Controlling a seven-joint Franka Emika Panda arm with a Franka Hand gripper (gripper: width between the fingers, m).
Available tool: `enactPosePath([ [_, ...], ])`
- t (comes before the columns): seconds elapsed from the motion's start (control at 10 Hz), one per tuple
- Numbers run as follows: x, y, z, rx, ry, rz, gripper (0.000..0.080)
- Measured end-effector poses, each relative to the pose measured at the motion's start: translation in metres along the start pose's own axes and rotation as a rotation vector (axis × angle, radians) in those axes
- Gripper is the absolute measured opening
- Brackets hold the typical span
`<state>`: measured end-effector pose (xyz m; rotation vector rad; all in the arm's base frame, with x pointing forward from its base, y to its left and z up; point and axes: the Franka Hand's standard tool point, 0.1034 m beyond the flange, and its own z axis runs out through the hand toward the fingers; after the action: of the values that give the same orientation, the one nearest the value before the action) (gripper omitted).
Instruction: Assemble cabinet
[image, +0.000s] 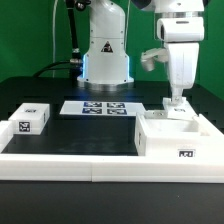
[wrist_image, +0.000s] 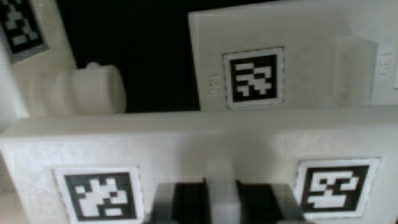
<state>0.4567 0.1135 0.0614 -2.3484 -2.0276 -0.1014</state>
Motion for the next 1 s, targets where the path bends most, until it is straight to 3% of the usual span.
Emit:
enactPosePath([
  [0.6, 0.001, 0.001, 0.002, 0.000, 0.004, -0.008, 0.0069],
  [1.0, 0.003, 0.025, 0.002, 0.006, 0.006, -0.046, 0.0069],
])
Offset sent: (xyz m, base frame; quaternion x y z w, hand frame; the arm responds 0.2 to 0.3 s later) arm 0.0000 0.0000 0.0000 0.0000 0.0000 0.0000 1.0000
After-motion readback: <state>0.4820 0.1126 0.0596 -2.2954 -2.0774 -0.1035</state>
